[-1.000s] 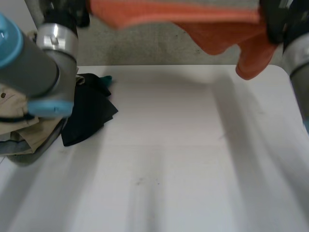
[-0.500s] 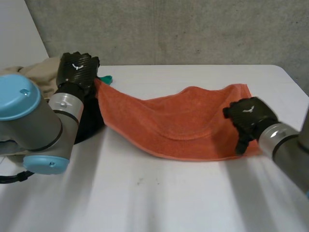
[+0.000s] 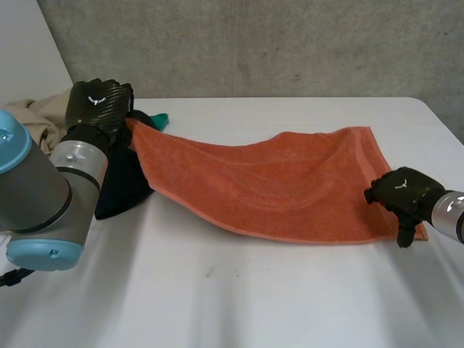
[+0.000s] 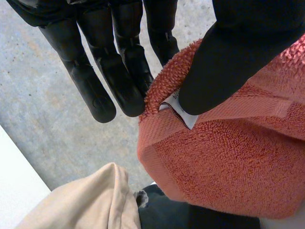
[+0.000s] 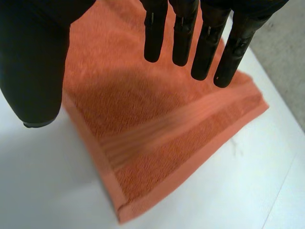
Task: Fold the laundry.
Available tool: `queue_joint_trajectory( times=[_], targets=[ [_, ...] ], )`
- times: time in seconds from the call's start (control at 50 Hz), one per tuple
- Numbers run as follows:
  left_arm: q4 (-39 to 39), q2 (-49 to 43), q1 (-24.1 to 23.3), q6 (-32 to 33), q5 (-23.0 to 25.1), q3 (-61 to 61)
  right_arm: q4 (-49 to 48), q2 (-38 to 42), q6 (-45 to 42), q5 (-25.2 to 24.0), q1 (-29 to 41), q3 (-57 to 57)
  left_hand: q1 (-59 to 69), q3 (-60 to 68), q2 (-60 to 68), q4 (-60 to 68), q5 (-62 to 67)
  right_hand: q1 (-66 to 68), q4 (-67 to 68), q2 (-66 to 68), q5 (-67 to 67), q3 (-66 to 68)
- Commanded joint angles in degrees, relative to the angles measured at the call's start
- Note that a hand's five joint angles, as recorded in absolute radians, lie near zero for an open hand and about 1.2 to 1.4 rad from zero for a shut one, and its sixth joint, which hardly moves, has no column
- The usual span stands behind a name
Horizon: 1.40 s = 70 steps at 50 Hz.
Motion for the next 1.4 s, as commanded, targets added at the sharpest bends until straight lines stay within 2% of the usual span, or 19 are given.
queue_joint_trajectory(
  times=[0.02, 0.24, 0.38, 0.44, 0.46, 0.48, 0.54, 0.64, 0.88, 0.92, 1.16, 1.24, 1.28, 1.32, 1.34, 1.4],
  targets=[
    [0.0, -0.2, 1.2, 0.0, 0.0, -0.3, -1.1, 3.2, 0.4, -0.6, -2.4, 0.7, 15.5, 11.6, 11.3, 11.1, 14.2, 7.5, 5.2, 4.1, 4.5, 4.8],
    [0.1, -0.2, 1.9, -0.1, 0.2, -0.2, -9.1, 7.9, 0.8, -0.8, -4.0, -0.4, 15.5, 11.6, 11.3, 11.1, 14.2, 16.1, 13.8, 12.7, 13.1, 13.3],
    [0.0, -0.2, 1.9, -0.1, 0.1, -0.2, -9.4, 10.8, 0.9, -0.6, -3.9, -2.4, 15.5, 11.6, 11.3, 11.1, 14.2, 19.3, 17.0, 15.9, 16.3, 16.5],
    [0.0, -0.2, 2.0, -0.1, 0.1, -0.2, -9.5, 11.7, 1.1, -0.4, -3.9, -3.4, 15.5, 11.6, 11.3, 11.1, 14.2, 29.0, 26.7, 25.6, 26.0, 26.3],
    [0.0, -0.2, 2.1, -0.1, 0.1, -0.2, -9.5, 11.9, 1.1, -0.4, -3.9, -3.8, 15.5, 11.6, 11.3, 11.1, 14.2, 34.1, 31.8, 30.7, 31.1, 31.3],
    [0.0, -0.2, 2.2, -0.1, 0.1, -0.2, -9.8, 12.1, 1.6, -0.4, -3.9, -4.6, 15.5, 11.6, 11.3, 11.1, 14.2, 44.6, 42.3, 41.2, 41.6, 41.8],
    [0.0, -0.2, 2.3, -0.1, 0.4, -0.2, -10.6, 12.5, 4.4, 0.0, -3.9, -6.2, 15.5, 11.6, 11.3, 11.1, 14.2, 58.9, 56.6, 55.5, 55.9, 56.1],
    [0.0, -0.2, 2.2, -0.2, 0.7, -0.4, -11.7, 12.9, 8.2, 0.2, -3.8, -8.1, 15.5, 11.6, 11.3, 11.1, 14.2, 59.0, 56.7, 55.6, 56.0, 56.2],
    [-1.2, -0.2, 2.2, -0.2, 0.7, -0.5, -11.1, 11.7, 9.1, 1.1, -3.7, -9.9, 15.5, 11.6, 11.3, 11.1, 14.2, 59.0, 56.7, 55.6, 56.0, 56.2],
    [-1.3, -0.2, 2.2, -0.2, 0.7, -0.5, -10.9, 11.2, 9.1, 0.7, -3.8, -9.1, 15.5, 11.6, 11.3, 11.1, 14.2, 34.3, 32.0, 30.9, 31.3, 31.5],
    [-1.3, -0.6, 2.3, -0.3, 0.7, -0.5, -10.9, 13.6, 8.7, 0.4, -4.0, -9.5, 15.5, 11.6, 11.3, 11.1, 14.2, 21.0, 18.7, 17.6, 18.0, 18.2],
    [-1.3, -0.7, 2.4, -0.3, 0.7, -0.5, -10.9, 14.1, 8.3, 0.4, -3.9, -9.7, 15.5, 11.6, 11.3, 11.1, 14.2, 21.8, 19.5, 18.4, 18.8, 19.1],
    [-1.3, -0.7, 2.3, -0.3, 0.7, -0.5, -11.1, 14.1, 8.2, 0.5, -3.8, -9.6, 15.5, 11.6, 11.3, 11.1, 14.2, 34.2, 31.9, 30.8, 31.2, 31.4],
    [-1.4, -0.7, 2.3, -0.3, 0.7, -0.5, -11.1, 14.0, 8.1, 0.3, -3.7, -9.6, 15.5, 11.6, 11.3, 11.1, 14.2, 54.9, 52.6, 51.5, 51.9, 52.1],
    [-1.5, -0.7, 2.3, -0.2, 0.6, -0.5, -11.2, 13.5, 8.1, 0.2, -3.5, -9.6, 15.5, 11.6, 11.3, 11.1, 14.2, 58.9, 56.6, 55.5, 55.9, 56.1],
    [-2.3, -0.7, 2.1, -0.1, 0.7, -0.6, -10.8, 12.6, 8.5, 0.0, -3.7, -9.0, 15.5, 11.6, 11.3, 11.1, 14.2, 59.0, 56.7, 55.6, 56.0, 56.2]
  ],
)
